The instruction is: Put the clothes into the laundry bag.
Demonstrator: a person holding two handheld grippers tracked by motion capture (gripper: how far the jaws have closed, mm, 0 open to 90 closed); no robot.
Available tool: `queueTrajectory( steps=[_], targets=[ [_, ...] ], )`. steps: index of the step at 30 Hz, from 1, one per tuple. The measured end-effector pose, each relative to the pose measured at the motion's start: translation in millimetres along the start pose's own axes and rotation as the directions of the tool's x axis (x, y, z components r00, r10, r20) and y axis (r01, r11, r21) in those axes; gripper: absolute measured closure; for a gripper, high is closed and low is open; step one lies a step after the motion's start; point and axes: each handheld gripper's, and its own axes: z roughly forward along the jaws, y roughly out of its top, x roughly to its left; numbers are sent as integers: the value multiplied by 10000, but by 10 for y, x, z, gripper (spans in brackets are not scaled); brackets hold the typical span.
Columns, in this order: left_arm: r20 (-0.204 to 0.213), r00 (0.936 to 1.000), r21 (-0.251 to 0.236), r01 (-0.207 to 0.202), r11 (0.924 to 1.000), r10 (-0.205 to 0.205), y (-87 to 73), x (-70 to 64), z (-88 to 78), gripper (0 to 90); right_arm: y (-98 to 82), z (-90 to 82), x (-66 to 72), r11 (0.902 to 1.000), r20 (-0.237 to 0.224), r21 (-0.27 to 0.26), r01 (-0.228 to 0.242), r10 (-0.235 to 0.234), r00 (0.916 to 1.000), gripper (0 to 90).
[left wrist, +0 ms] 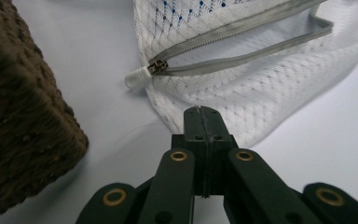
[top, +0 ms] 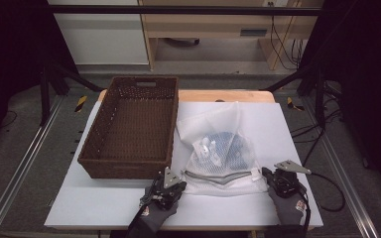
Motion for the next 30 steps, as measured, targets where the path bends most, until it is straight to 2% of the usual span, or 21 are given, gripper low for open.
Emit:
queueTrajectory(
  steps=[3,6,7,8,9,11,12,14,15,16,17,18,20,21,22,23,24,28,29,30],
  targets=[
    [128,9998,-120,134,9998,-132,-40,37,-117,900,-8,-16,2,9999,89,110,51,-52,9999,900],
    [175,9998,-332,119,9994,-113,-57,53,-122,900,-26,7,-5,9998,82,189,62,-64,9999,900],
    [137,9998,-344,113,9993,-109,-57,52,-113,900,-39,32,-1,10000,88,26,81,-81,9999,855],
    [81,9999,-372,124,9992,-121,-57,53,-93,900,-39,32,-1,10000,88,26,81,-81,9999,855],
    [96,9998,-417,171,9990,-167,-60,55,-75,870,-43,62,3,9998,95,-88,186,-185,9998,709],
    [51,9998,-360,187,9992,-185,-71,56,-33,797,-51,94,13,9996,70,97,252,-252,9997,656],
    [143,9997,-344,201,9992,-196,-78,58,-12,797,-51,94,13,9996,70,97,252,-252,9997,656],
    [322,9993,-272,178,9995,-169,-74,54,15,683,-43,111,20,9991,81,288,327,-329,9994,644],
    [361,9992,-325,207,9993,-195,-70,53,19,615,-43,117,24,9986,23,361,385,-386,9993,676],
    [399,9990,-229,211,9995,-201,-63,51,37,610,-43,118,22,9990,-157,405,170,-164,9997,716],
    [363,9991,-209,206,9996,-198,-53,44,45,610,-43,118,22,9990,-157,405,170,-164,9997,716],
    [222,9994,-118,276,9995,-274,-38,35,55,613,-44,117,15,9992,-371,409,-35,50,9993,751],
    [-305,9995,78,35,10000,-32,-15,2,60,708,-43,112,35,9990,-493,455,-2,24,9988,835],
    [-485,9988,167,2,9999,6,-2,-12,64,726,-41,109,56,9988,-416,496,-13,34,9991,861],
    [-663,9978,239,-68,9997,84,7,-16,65,814,-38,98,87,9985,-378,514,179,-160,9992,871],
    [-757,9971,289,-78,9996,100,14,-17,66,814,-38,98,87,9985,-378,514,179,-160,9992,871],
    [-781,9969,268,-43,9996,64,18,-5,71,889,-38,87,98,9985,-392,451,301,-283,9988,875],
    [-342,9991,134,240,9996,-236,3,44,49,897,-28,18,81,9996,-549,258,117,-102,9984,876],
    [-164,9993,137,332,9994,-330,-3,47,16,897,-23,-14,79,9997,-667,258,21,-4,9978,876],
    [60,9993,-40,371,9993,-371,-15,35,-98,898,-7,-101,64,9998,-660,195,-43,55,9978,876]
  ],
)
